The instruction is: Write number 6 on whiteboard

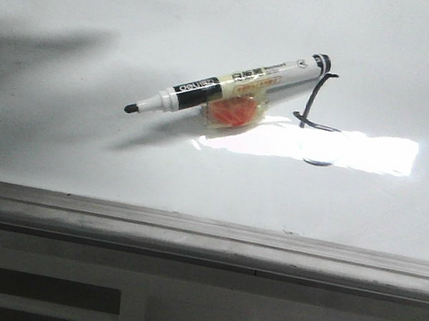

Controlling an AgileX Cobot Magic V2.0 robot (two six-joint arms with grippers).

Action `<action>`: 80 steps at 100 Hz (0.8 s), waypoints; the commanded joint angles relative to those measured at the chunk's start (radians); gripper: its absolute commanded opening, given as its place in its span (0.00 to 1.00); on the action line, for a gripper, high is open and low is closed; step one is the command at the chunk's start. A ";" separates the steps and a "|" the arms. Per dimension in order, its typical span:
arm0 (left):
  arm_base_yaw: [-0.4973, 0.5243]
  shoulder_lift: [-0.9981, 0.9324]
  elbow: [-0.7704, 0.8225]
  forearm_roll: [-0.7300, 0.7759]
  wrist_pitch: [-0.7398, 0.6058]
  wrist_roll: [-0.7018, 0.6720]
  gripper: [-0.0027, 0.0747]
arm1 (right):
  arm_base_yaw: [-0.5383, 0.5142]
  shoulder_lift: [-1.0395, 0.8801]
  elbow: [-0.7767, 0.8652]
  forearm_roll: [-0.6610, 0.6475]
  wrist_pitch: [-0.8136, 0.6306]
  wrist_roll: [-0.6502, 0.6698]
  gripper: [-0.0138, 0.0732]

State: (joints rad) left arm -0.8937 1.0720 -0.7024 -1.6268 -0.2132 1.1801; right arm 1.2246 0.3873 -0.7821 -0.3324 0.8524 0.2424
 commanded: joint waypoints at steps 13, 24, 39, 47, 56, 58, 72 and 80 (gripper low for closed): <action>-0.001 -0.219 0.096 0.020 -0.048 0.122 0.23 | -0.004 -0.042 -0.005 -0.038 -0.004 0.002 0.09; -0.001 -0.395 0.211 0.018 -0.033 0.125 0.01 | -0.004 -0.144 0.054 -0.071 0.018 0.002 0.10; -0.001 -0.612 0.354 0.018 0.025 0.125 0.01 | -0.004 -0.297 0.138 -0.130 0.059 0.002 0.10; -0.001 -0.704 0.399 0.016 0.036 0.125 0.01 | -0.004 -0.358 0.165 -0.126 0.076 0.002 0.10; -0.001 -0.774 0.434 0.008 0.039 0.125 0.01 | -0.004 -0.397 0.173 -0.085 0.074 0.002 0.10; -0.001 -0.785 0.441 0.006 0.039 0.125 0.01 | -0.004 -0.401 0.173 -0.076 0.073 0.002 0.10; -0.001 -0.822 0.467 0.006 0.039 0.125 0.01 | -0.004 -0.403 0.173 -0.070 0.073 0.002 0.10; -0.001 -0.822 0.472 0.006 0.037 0.125 0.01 | -0.004 -0.403 0.173 -0.070 0.073 0.002 0.10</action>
State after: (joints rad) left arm -0.8937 0.2446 -0.2088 -1.6292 -0.1925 1.3044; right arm 1.2246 -0.0148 -0.5908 -0.3847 0.9930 0.2424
